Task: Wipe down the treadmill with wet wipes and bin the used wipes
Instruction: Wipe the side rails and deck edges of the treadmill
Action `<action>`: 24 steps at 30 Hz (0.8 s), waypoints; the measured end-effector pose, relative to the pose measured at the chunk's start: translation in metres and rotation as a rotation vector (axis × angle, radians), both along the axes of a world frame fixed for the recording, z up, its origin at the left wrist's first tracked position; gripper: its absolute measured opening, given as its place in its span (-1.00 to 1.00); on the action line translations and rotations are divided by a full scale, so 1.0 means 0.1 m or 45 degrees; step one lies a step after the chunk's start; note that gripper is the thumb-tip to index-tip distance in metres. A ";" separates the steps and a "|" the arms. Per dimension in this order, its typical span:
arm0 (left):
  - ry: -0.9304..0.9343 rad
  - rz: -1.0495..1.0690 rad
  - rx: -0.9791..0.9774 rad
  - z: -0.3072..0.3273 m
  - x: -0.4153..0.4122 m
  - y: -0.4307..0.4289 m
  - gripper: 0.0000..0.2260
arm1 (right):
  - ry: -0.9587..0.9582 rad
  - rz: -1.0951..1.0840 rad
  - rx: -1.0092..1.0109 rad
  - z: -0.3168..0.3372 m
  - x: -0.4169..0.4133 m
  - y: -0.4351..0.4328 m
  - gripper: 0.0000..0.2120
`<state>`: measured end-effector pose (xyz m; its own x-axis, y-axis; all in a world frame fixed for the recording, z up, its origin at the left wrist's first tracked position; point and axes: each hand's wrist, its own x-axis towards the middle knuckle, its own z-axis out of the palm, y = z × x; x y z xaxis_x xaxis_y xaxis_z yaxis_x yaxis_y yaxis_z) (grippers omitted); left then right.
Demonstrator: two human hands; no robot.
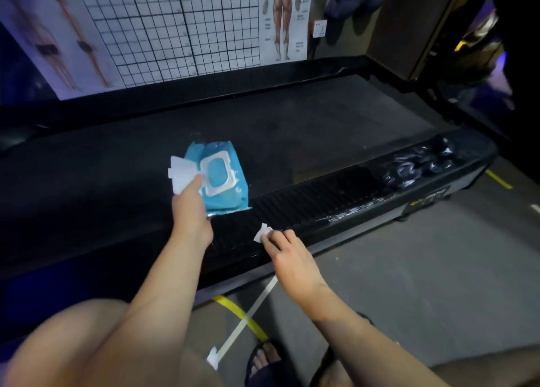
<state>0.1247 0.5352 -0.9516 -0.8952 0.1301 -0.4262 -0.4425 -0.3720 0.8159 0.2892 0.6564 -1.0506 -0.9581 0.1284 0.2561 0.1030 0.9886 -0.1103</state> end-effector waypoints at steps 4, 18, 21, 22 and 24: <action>-0.022 -0.069 -0.138 0.37 -0.22 0.29 -0.71 | -0.051 -0.121 0.047 0.00 0.12 0.18 -0.39; -0.131 -0.334 -0.099 0.51 -0.10 0.75 -0.71 | -0.053 -0.279 -0.548 0.30 -0.10 0.19 -0.63; -0.095 -0.351 -0.218 0.33 -0.17 0.72 -0.76 | -0.091 -0.170 -0.327 0.19 -0.29 0.07 -0.56; -0.059 -0.339 -0.275 0.27 -0.17 0.70 -0.79 | -0.080 -0.152 -0.237 0.16 -0.30 0.06 -0.51; -0.014 -0.317 -0.358 0.13 -0.19 0.66 -0.75 | -0.035 -0.082 -0.081 0.12 -0.28 0.07 -0.48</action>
